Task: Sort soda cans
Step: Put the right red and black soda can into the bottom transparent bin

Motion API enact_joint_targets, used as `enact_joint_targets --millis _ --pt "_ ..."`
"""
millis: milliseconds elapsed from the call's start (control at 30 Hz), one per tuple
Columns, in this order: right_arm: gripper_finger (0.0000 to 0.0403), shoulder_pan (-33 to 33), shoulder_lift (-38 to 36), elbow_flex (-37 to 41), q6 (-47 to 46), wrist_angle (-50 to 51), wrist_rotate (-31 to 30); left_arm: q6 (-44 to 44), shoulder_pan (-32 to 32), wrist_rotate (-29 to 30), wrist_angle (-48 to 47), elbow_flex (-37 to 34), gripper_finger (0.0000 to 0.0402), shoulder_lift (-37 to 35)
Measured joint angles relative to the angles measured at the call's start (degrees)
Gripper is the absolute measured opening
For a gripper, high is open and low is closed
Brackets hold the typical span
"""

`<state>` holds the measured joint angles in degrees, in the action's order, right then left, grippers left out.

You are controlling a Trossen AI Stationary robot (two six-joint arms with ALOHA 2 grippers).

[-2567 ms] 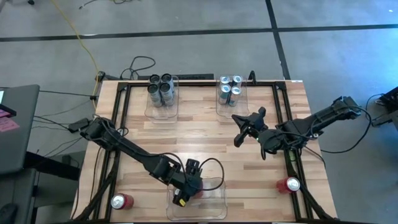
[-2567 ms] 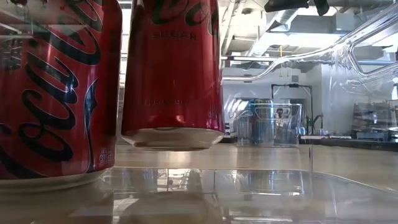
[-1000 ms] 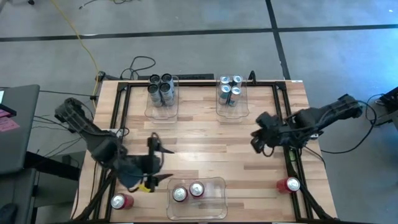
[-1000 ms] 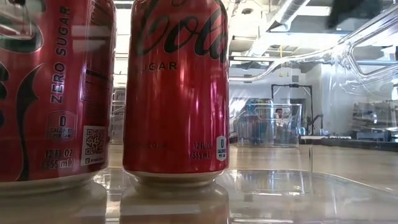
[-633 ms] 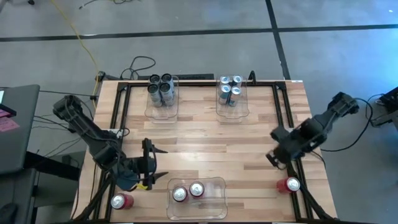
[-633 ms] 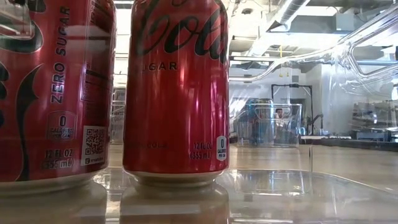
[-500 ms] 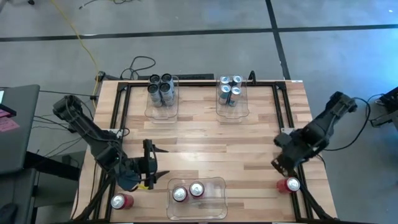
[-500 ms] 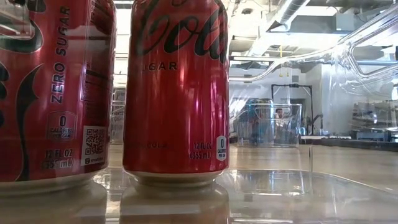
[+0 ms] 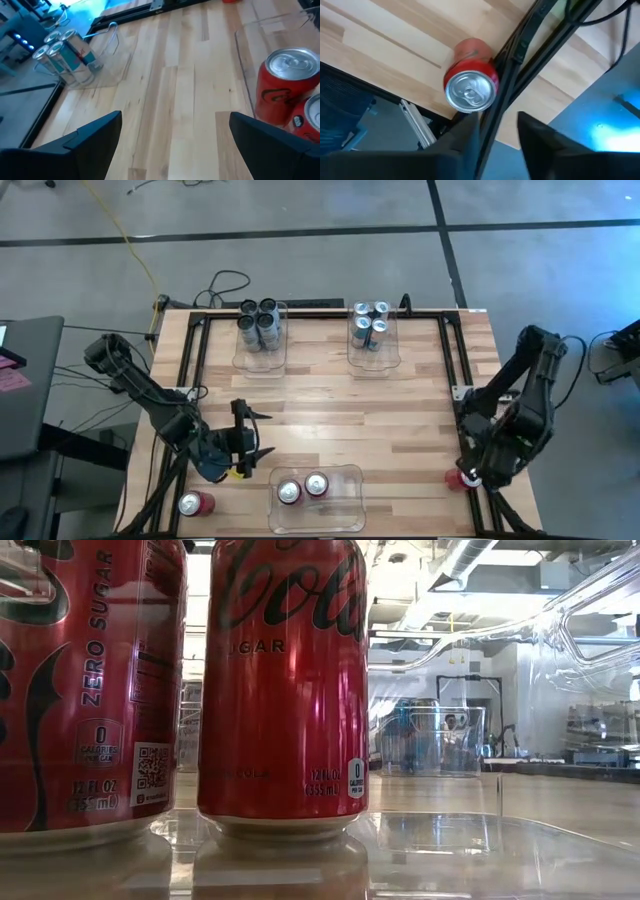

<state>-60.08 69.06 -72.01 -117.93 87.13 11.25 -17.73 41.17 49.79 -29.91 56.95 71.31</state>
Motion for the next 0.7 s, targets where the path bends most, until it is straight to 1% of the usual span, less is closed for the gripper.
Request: enact_joint_targets --millis 167,300,333,367,400,500,567,700 --pt "0.0276 -1.1 3.5 0.0 -0.6 -0.9 0.0 -0.3 0.0 0.0 -0.6 0.0 0.0365 0.0" --pt "0.0370 -1.0 7.1 0.0 1.2 -0.6 0.0 -0.8 -0.4 0.0 -0.5 0.0 0.0365 0.0" --pt "0.0384 -0.9 7.9 0.0 1.6 -0.6 0.1 -1.0 -0.4 0.1 -0.5 0.0 0.0365 0.0" --pt "0.0391 -0.7 8.8 0.0 2.1 -0.8 0.4 -1.1 -0.5 0.0 -0.5 0.0 0.0365 0.0" --pt "0.0389 -0.5 9.6 0.0 2.2 -0.9 1.1 -1.1 -0.5 0.0 -0.5 0.0 0.0365 0.0" --pt "0.0368 -0.2 11.8 0.1 2.3 -2.9 1.7 -2.2 -0.5 0.0 -0.6 0.0 0.0365 0.0" --pt "0.0362 -0.2 13.1 0.1 2.5 -4.3 1.7 -3.0 -0.5 0.0 -0.6 0.0 0.0365 0.0" --pt "0.0363 -0.6 14.9 1.4 2.8 -4.9 1.8 -3.2 -0.2 0.0 -0.6 0.0 0.0365 0.0"
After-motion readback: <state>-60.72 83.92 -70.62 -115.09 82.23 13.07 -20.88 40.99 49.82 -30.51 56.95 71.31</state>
